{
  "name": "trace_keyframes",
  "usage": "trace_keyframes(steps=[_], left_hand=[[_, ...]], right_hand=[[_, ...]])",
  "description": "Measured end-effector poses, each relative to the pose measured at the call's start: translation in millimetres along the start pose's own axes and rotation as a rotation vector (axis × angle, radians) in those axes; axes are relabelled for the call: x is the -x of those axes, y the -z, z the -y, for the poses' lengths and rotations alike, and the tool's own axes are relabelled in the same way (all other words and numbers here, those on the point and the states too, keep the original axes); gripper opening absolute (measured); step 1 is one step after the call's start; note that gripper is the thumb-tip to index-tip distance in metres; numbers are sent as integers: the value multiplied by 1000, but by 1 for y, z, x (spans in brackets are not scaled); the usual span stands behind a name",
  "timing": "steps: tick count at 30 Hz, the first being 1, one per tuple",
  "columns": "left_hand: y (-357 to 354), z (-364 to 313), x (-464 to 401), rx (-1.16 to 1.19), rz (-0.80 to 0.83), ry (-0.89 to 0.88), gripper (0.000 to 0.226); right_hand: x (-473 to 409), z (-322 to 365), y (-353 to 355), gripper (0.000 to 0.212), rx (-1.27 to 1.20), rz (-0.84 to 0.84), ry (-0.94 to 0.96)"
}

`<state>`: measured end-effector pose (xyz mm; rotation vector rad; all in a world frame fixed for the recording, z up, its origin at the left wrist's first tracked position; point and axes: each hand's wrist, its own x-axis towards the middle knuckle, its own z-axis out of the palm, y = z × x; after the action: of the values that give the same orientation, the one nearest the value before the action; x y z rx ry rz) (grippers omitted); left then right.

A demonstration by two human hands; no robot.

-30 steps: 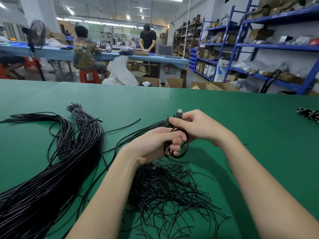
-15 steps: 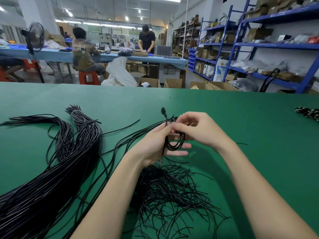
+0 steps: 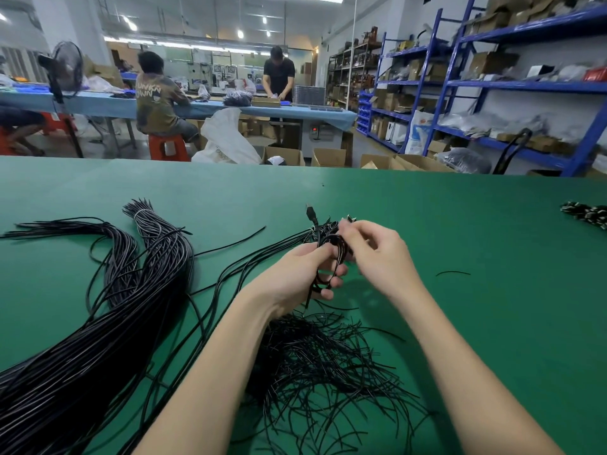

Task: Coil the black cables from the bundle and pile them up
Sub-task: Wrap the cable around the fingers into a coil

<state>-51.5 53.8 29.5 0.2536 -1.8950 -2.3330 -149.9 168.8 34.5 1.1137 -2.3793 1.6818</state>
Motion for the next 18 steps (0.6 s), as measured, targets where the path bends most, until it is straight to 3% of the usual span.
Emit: trace_keyframes(steps=[3, 7, 9, 12, 18], left_hand=[[-5, 2, 1, -53, 66, 24, 26], [-15, 6, -1, -83, 32, 50, 25], [-12, 4, 0, -6, 52, 51, 28], [-2, -2, 2, 96, 104, 61, 30], [-1, -1, 5, 49, 166, 43, 25]], right_hand=[[-8, 9, 3, 33, -83, 87, -79], [-17, 17, -10, 32, 94, 142, -53], [-19, 17, -11, 34, -68, 152, -104], [-19, 16, 1, 18, -358, 225, -208], [-22, 13, 18, 27, -309, 391, -251]])
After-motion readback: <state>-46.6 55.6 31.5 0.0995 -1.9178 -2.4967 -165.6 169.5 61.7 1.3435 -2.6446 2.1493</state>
